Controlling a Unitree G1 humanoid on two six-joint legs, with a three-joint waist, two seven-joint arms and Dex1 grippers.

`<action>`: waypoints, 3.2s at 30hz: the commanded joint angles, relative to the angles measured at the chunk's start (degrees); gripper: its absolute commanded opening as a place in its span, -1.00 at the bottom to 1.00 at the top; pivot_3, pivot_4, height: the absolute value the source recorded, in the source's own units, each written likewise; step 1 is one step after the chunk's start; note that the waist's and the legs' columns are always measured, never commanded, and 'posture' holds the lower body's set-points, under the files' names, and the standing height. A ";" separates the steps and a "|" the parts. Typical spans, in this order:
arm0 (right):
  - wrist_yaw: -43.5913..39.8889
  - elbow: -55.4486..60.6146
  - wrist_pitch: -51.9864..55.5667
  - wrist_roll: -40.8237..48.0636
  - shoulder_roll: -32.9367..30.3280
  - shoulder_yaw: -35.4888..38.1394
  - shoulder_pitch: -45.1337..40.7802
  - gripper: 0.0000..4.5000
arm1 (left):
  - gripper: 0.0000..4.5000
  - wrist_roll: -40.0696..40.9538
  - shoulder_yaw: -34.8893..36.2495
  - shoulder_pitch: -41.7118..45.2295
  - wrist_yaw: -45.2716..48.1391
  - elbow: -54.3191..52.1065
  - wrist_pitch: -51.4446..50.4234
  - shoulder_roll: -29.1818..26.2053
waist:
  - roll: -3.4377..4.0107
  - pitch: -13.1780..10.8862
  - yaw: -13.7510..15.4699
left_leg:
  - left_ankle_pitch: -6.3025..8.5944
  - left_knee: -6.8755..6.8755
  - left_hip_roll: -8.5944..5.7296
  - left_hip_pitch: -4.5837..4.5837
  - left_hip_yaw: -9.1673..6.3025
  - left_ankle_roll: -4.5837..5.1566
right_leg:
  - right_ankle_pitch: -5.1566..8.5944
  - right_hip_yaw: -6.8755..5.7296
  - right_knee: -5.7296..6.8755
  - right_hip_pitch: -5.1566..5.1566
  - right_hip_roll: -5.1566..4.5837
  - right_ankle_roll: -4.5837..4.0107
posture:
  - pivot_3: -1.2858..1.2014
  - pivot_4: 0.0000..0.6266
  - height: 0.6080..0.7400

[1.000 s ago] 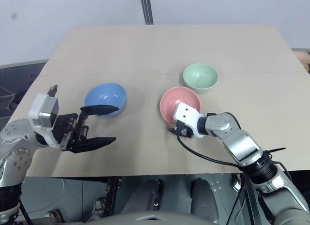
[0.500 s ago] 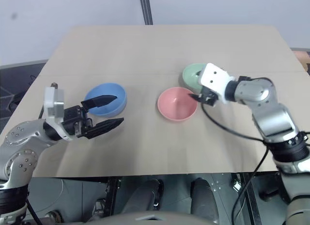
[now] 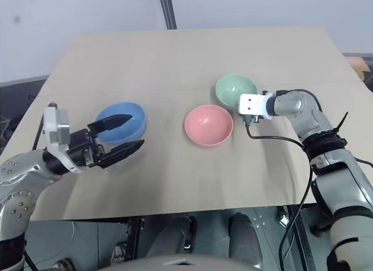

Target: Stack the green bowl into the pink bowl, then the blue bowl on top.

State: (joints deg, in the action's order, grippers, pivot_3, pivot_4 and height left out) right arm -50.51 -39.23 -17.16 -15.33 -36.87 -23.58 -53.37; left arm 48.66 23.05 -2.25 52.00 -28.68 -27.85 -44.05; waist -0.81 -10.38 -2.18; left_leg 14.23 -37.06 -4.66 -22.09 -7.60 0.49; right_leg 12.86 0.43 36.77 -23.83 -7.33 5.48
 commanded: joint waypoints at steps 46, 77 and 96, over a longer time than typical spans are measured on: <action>4.03 79.83 60.08 34.95 3.98 22.69 32.07 0.82 | 0.89 -31.14 -21.41 13.98 -13.47 1.94 -16.48 -16.05 | 0.02 -0.05 1.14 | 0.32 -0.04 0.78 0.05 0.31 0.00 | -0.20 0.19 0.02 -0.16 0.74 -0.30 | 0.03 -0.52 1.00; 15.45 88.08 49.34 36.51 2.47 40.78 63.83 0.83 | -0.98 -31.75 -37.68 52.87 30.07 32.10 20.79 2.56 | -0.14 -0.09 1.31 | 0.34 -0.30 0.93 0.13 0.66 -0.01 | -0.22 0.20 0.04 0.07 0.98 -0.29 | 0.03 -0.52 1.00; 16.68 87.84 47.95 36.44 1.40 39.09 64.81 0.83 | 0.98 -31.08 -34.58 55.83 32.01 38.91 17.96 10.44 | -0.15 -0.10 0.87 | 0.34 -0.38 0.93 0.13 0.64 0.01 | -0.24 0.25 0.07 0.07 1.02 -0.24 | 0.03 -0.52 1.00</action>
State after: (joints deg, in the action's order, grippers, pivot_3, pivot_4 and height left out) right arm -33.34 48.16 32.19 20.63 -34.85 15.25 11.92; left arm 14.46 -15.42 54.21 85.93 14.48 -5.48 -32.01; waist -0.97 -10.48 -1.31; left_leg 14.57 -37.43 -3.71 -21.94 -6.95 0.50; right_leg 12.62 0.71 36.84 -23.77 -6.29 5.24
